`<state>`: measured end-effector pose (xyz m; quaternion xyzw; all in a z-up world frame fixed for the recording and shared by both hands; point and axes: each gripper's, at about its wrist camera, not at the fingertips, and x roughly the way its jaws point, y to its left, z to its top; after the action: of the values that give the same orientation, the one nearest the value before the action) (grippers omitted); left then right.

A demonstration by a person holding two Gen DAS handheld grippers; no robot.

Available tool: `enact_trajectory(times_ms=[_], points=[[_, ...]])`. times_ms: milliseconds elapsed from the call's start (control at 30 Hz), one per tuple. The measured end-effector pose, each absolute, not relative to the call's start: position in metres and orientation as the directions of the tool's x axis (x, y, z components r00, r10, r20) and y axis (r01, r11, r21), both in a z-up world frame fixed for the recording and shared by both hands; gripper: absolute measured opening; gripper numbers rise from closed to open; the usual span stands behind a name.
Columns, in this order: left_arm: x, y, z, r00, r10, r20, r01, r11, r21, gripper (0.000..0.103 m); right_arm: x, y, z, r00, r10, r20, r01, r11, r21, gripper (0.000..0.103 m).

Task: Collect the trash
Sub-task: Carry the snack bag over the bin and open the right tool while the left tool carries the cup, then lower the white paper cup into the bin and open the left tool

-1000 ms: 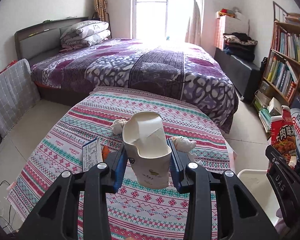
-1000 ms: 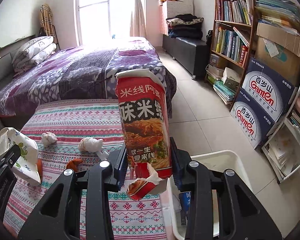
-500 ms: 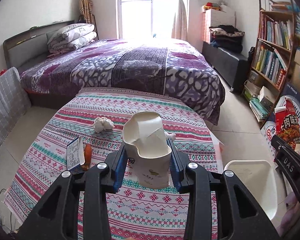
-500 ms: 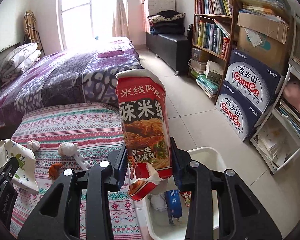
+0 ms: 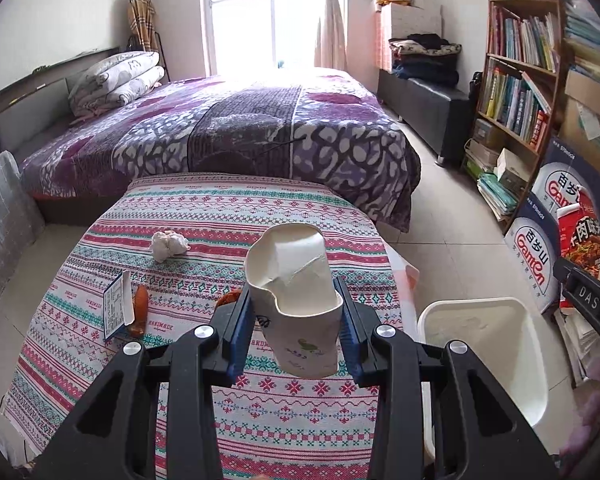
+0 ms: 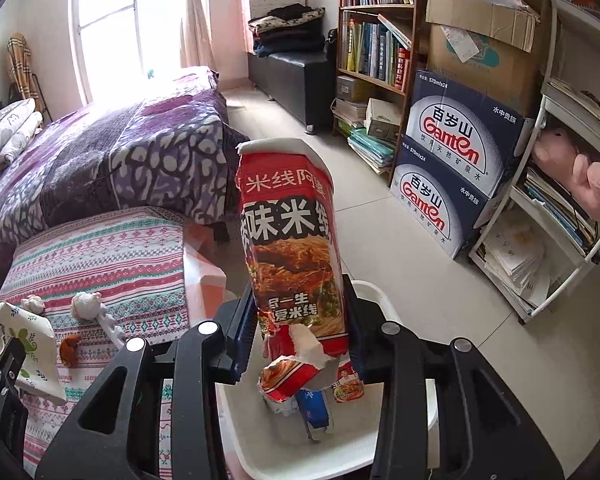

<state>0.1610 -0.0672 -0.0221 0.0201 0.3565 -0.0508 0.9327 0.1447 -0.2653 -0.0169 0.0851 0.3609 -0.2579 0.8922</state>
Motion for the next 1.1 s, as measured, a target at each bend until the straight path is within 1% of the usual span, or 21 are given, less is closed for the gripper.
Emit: enact_trajectory(times_ms=[167,267,333,400,600,767,1100], points=[[0.156,-0.09,-0.024,0.735,-0.111,-0.669,0.162,0.987,0.014,0.038,0.136,-0.285,-0.018,0.582,-0.424,-0.694,0.561,0.827,-0.034,0.039],[0.153,-0.104,-0.027,0.727,-0.131,-0.673,0.197,0.98,0.021,0.038,0.13,-0.297,-0.018,0.571,-0.438,-0.695,0.585,0.811,-0.03,0.048],[0.151,-0.113,-0.028,0.721,-0.145,-0.678,0.219,0.975,0.024,0.038,0.127,-0.303,-0.018,0.566,-0.447,-0.693,0.598,0.801,-0.029,0.051],[0.149,-0.122,-0.03,0.715,-0.158,-0.681,0.239,0.971,0.026,0.038,0.123,-0.312,-0.017,0.56,-0.456,-0.691,0.611,0.791,-0.027,0.057],[0.144,-0.147,-0.035,0.677,-0.207,-0.706,0.299,0.954,0.007,0.038,0.112,-0.331,-0.015,0.548,-0.472,-0.69,0.643,0.766,-0.012,0.066],[0.14,-0.167,-0.043,0.625,-0.254,-0.738,0.345,0.938,-0.03,0.038,0.104,-0.347,-0.013,0.542,-0.478,-0.691,0.669,0.743,0.01,0.069],[0.13,-0.209,-0.051,0.513,-0.367,-0.776,0.451,0.884,-0.12,0.038,0.09,-0.372,-0.008,0.535,-0.477,-0.697,0.711,0.7,0.067,0.071]])
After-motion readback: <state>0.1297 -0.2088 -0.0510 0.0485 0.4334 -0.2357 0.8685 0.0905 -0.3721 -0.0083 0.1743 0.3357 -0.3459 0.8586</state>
